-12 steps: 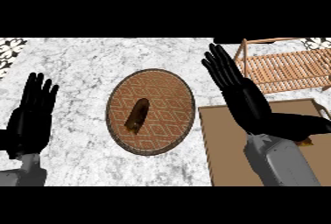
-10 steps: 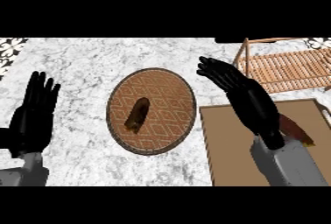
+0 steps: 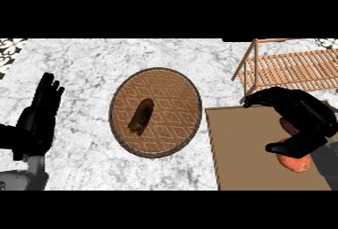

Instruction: Pick the squash from the tray and place it in the tiered shelf

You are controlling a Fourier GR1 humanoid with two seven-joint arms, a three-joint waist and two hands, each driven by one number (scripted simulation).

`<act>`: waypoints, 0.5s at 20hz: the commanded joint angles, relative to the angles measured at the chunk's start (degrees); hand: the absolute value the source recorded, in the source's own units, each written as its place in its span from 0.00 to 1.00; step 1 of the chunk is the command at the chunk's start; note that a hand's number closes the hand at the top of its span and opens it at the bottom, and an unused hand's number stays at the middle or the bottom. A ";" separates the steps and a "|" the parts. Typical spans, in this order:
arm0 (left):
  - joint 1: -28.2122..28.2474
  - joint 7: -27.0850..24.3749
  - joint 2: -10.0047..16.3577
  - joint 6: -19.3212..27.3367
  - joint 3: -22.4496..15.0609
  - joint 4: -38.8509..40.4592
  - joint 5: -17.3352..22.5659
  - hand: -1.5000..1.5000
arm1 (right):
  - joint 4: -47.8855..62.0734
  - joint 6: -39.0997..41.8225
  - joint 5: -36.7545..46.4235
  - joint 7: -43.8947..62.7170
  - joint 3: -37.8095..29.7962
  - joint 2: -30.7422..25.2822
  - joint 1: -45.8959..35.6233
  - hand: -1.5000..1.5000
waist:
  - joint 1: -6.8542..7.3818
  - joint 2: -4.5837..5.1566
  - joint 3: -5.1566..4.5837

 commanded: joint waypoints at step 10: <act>1.12 1.94 -0.76 1.01 -1.37 -0.34 -2.24 0.50 | -1.92 37.79 1.21 -4.62 -9.73 -23.07 -4.22 0.00 | -0.56 -0.62 0.02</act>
